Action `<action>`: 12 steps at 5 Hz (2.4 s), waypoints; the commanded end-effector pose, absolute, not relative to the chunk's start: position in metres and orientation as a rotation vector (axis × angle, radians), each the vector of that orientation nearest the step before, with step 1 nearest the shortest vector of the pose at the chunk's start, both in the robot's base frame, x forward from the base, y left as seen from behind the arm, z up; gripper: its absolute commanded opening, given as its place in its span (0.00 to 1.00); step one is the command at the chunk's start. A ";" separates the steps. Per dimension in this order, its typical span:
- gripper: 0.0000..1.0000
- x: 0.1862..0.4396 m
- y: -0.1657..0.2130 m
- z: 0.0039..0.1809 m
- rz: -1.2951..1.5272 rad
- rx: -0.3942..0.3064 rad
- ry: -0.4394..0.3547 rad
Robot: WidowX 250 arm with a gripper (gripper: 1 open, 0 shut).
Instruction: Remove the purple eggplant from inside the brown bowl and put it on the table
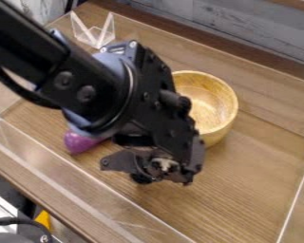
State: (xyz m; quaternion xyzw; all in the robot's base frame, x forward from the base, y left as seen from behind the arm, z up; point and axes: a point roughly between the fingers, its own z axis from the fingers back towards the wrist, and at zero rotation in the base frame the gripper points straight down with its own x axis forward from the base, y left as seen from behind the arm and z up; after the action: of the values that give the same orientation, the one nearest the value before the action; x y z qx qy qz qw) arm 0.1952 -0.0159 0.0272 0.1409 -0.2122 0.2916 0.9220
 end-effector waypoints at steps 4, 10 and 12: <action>0.00 0.199 0.023 0.022 0.645 0.350 -0.456; 0.00 0.175 -0.010 0.019 0.452 0.419 -0.448; 0.00 0.175 -0.022 0.020 0.344 0.425 -0.460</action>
State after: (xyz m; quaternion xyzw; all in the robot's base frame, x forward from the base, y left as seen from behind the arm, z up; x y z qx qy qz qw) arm 0.1721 -0.0189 0.0180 0.2151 -0.2195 0.1702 0.9363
